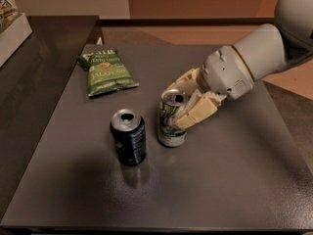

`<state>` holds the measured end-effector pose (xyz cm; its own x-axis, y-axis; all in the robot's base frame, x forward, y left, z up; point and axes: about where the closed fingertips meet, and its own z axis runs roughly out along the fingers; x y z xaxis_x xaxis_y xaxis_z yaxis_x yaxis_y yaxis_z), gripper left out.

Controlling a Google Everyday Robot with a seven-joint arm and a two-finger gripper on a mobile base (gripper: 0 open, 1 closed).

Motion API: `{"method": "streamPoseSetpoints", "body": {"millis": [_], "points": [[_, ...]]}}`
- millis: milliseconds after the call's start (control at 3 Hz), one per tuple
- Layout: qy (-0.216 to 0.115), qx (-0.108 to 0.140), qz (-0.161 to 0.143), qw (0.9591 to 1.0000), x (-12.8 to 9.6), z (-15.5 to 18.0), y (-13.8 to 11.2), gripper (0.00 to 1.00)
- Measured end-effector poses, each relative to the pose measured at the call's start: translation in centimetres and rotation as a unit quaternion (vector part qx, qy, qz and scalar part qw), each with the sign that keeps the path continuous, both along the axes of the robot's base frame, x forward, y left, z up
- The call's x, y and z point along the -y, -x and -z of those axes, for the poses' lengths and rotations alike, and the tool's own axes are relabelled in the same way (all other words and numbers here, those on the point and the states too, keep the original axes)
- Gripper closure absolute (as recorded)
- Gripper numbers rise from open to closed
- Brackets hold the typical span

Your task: Move 7up can near pepsi can

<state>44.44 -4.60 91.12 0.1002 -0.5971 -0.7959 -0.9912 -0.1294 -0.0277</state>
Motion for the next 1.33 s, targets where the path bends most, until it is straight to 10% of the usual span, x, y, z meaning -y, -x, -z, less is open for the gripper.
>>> {"method": "streamPoseSetpoints", "body": {"millis": [1333], "points": [[0.001,0.014,-0.005,0.9999,-1.64,1.27,1.01,0.0]]}}
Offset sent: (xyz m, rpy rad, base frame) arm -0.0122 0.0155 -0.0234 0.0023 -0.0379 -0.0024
